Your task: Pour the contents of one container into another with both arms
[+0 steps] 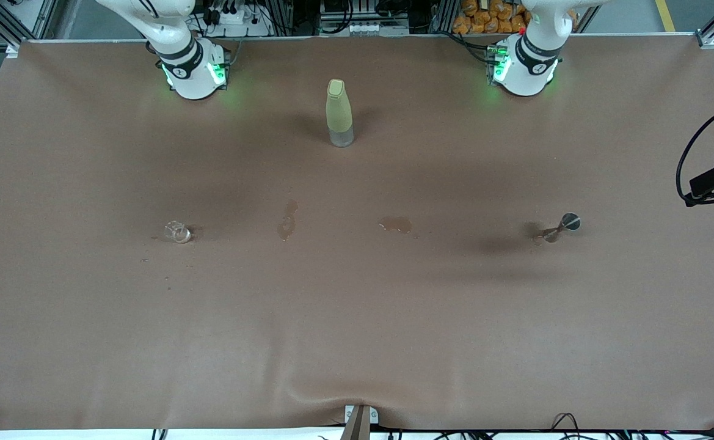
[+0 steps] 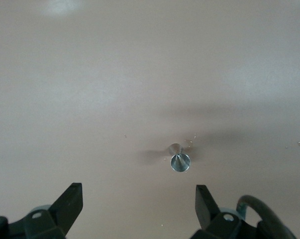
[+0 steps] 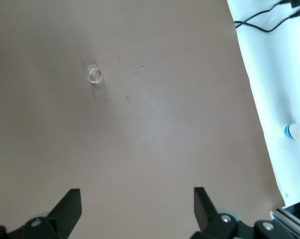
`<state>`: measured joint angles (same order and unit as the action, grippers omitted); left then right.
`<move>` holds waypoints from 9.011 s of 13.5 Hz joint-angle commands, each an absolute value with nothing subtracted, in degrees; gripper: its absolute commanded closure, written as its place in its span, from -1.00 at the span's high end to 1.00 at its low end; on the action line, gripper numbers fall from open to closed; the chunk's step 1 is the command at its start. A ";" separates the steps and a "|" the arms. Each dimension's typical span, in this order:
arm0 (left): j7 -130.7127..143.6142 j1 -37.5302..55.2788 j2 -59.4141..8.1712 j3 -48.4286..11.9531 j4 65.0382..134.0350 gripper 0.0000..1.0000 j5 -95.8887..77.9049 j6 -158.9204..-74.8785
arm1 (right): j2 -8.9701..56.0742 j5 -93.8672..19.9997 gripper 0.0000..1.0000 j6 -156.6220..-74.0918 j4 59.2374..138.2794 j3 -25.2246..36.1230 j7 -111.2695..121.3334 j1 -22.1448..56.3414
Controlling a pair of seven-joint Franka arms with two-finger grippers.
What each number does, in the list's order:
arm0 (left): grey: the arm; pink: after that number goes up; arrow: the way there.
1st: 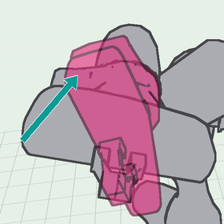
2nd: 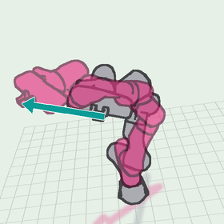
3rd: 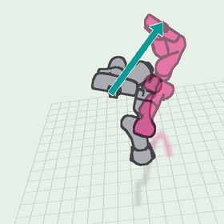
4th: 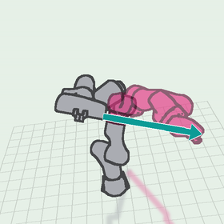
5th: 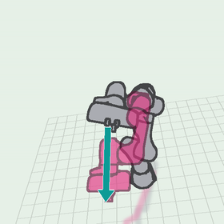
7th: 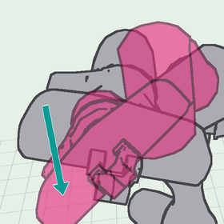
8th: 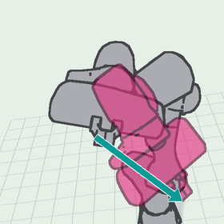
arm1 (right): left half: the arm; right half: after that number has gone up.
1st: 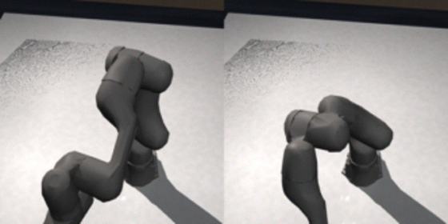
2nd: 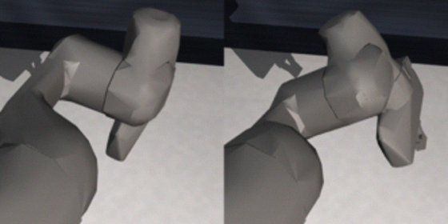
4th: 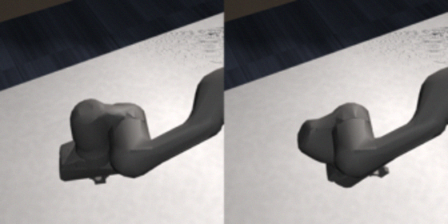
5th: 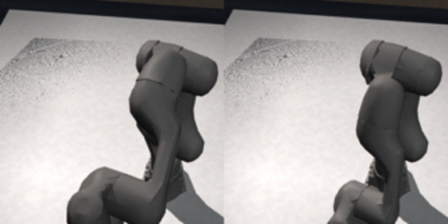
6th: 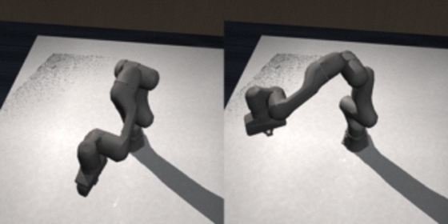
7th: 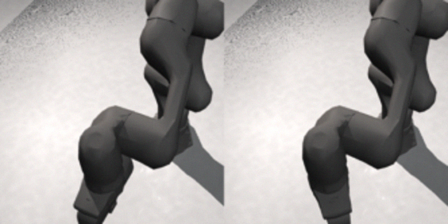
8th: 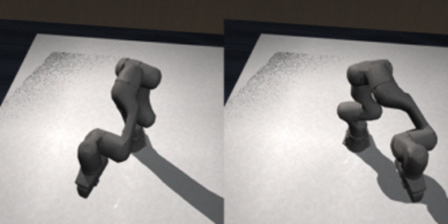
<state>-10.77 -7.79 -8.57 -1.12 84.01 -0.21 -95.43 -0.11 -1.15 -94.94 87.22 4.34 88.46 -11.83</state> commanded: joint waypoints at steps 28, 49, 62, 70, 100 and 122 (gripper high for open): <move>-118.79 -27.06 -24.42 -1.58 101.16 1.00 -39.63 -97.56 | 7.10 -39.18 1.00 -115.14 118.65 17.22 134.18 -11.25; -144.40 -27.60 -39.20 -2.02 106.70 0.74 -53.96 -101.42 | 29.79 -66.88 1.00 -106.70 118.56 18.37 163.03 -11.60; -146.07 -25.31 -39.29 -2.02 109.34 0.08 -57.92 -103.62 | 38.05 -76.19 1.00 -101.78 118.48 18.11 173.31 -11.25; -146.16 -25.22 -39.29 -2.20 109.69 0.00 -58.89 -103.89 | 40.34 -77.52 1.00 -97.30 118.39 18.02 177.01 -11.95; -140.47 -19.60 -32.70 -14.93 104.94 -1.00 -66.35 -105.63 | 46.41 -86.57 1.00 -96.06 117.86 13.80 183.94 -7.73; -141.83 10.18 -37.88 -22.15 99.06 -1.00 -104.14 -140.26 | 44.39 -86.57 -1.00 -95.71 117.33 13.97 183.17 -7.38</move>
<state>-138.38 8.26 -36.36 -22.69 101.16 -101.15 -138.45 45.08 -84.07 -96.46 115.52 13.56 163.89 -7.52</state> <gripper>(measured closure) 0.789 0.837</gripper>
